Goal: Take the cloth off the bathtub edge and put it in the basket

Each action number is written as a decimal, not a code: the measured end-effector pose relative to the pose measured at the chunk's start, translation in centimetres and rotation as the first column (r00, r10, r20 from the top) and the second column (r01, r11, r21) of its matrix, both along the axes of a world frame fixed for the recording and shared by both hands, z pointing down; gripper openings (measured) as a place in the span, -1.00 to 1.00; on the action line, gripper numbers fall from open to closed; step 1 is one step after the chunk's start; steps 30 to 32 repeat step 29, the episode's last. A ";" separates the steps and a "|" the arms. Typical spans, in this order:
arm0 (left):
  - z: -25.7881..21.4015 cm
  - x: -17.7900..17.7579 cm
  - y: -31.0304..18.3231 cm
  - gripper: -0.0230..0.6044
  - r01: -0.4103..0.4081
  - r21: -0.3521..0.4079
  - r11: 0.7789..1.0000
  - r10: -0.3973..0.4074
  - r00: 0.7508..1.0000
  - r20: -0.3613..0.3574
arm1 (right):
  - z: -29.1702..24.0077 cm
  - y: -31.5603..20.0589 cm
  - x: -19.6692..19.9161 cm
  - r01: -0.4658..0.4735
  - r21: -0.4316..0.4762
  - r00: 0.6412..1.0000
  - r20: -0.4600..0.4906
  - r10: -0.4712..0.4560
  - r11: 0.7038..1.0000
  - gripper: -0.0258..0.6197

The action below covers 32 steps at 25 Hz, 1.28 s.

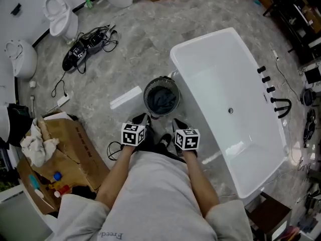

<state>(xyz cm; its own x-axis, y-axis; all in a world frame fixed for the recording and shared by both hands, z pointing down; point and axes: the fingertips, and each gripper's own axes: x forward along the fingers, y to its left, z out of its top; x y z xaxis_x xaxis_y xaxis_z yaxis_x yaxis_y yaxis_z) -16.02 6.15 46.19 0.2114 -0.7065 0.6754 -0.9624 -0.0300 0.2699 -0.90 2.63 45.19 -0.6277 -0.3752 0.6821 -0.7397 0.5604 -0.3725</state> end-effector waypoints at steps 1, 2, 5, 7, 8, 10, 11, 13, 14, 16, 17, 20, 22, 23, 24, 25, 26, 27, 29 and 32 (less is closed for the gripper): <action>0.0 0.0 0.0 -0.74 0.001 0.002 1.000 -0.001 1.000 -0.001 | 0.0 0.0 0.0 0.002 0.004 1.000 -0.003 -0.002 1.000 -0.92; -0.1 0.0 0.0 -0.74 0.001 0.003 1.000 -0.001 1.000 -0.003 | 0.0 0.1 0.0 0.005 0.009 1.000 -0.006 -0.004 1.000 -0.92; -0.3 0.2 0.0 -0.74 -0.002 0.007 1.000 0.002 1.000 -0.007 | -0.2 0.0 0.1 0.009 0.025 1.000 -0.008 -0.009 1.000 -0.92; -0.3 0.4 -0.1 -0.74 -0.008 0.009 1.000 0.008 1.000 -0.007 | 0.0 0.1 0.1 0.006 0.025 1.000 -0.004 -0.006 1.000 -0.92; -0.2 0.5 -0.1 -0.74 -0.013 0.008 1.000 0.013 1.000 -0.007 | 0.0 0.1 0.2 0.002 0.024 1.000 -0.002 -0.002 1.000 -0.92; 0.0 0.7 0.1 -0.74 -0.027 0.003 1.000 0.027 1.000 -0.007 | 0.1 0.3 0.3 -0.006 0.022 1.000 0.000 0.006 1.000 -0.92; 0.1 0.7 0.1 -0.74 -0.033 0.002 0.999 0.033 0.999 -0.008 | 0.1 0.3 0.3 -0.008 0.023 1.000 0.000 0.008 1.000 -0.92; 0.2 0.7 0.1 -0.74 -0.035 0.002 0.999 0.036 0.999 -0.014 | 0.0 0.3 0.3 -0.008 0.028 1.000 -0.001 0.008 1.000 -0.92; 0.1 0.7 0.0 -0.74 -0.035 0.003 0.999 0.035 0.999 -0.017 | 0.0 0.2 0.2 -0.007 0.031 1.000 0.000 0.007 0.999 -0.92; 0.1 0.6 -0.1 -0.74 -0.036 0.004 0.999 0.036 0.999 -0.016 | 0.0 0.1 0.0 -0.005 0.034 1.000 0.002 0.005 0.999 -0.92; 0.0 0.5 -0.1 -0.74 -0.038 0.004 0.999 0.038 0.999 -0.013 | 0.0 0.1 -0.1 -0.003 0.034 1.000 0.001 0.003 0.999 -0.92; 0.1 0.6 -0.1 -0.74 -0.042 0.002 0.999 0.042 0.999 -0.011 | 0.1 0.3 -0.3 0.000 0.033 1.000 0.002 0.000 0.999 -0.92; 0.0 0.6 -0.1 -0.74 -0.050 0.003 0.999 0.050 0.999 -0.020 | 0.0 0.3 -0.4 0.000 0.034 1.000 0.006 0.000 0.999 -0.92; -0.1 0.7 -0.1 -0.74 -0.056 0.008 0.998 0.056 0.998 -0.031 | 0.0 0.3 -0.5 0.001 0.036 1.000 0.007 -0.001 0.999 -0.92; -0.2 0.9 -0.2 -0.74 -0.062 0.016 0.998 0.063 0.997 -0.044 | 0.0 0.2 -0.6 0.004 0.037 1.000 0.007 -0.004 0.999 -0.92; -0.3 1.1 -0.3 -0.74 -0.067 0.023 0.998 0.068 0.996 -0.054 | 0.0 0.2 -0.6 0.005 0.039 1.000 0.008 -0.006 0.999 -0.92; -0.4 1.3 -0.3 -0.74 -0.071 0.028 0.997 0.072 0.996 -0.058 | -0.1 0.2 -0.5 0.006 0.040 1.000 0.008 -0.006 0.999 -0.92; -0.4 1.5 -0.4 -0.74 -0.076 0.031 0.997 0.077 0.995 -0.056 | -0.1 0.2 -0.4 0.005 0.041 1.000 0.009 -0.005 0.999 -0.92; -0.4 2.0 -0.4 -0.74 -0.088 0.034 0.996 0.089 0.995 -0.047 | -0.2 0.2 -0.1 0.001 0.043 1.000 0.011 -0.002 0.999 -0.92; -0.4 2.0 -0.4 -0.74 -0.088 0.034 0.996 0.089 0.995 -0.047 | -0.2 0.2 -0.1 0.001 0.043 1.000 0.011 -0.002 0.999 -0.92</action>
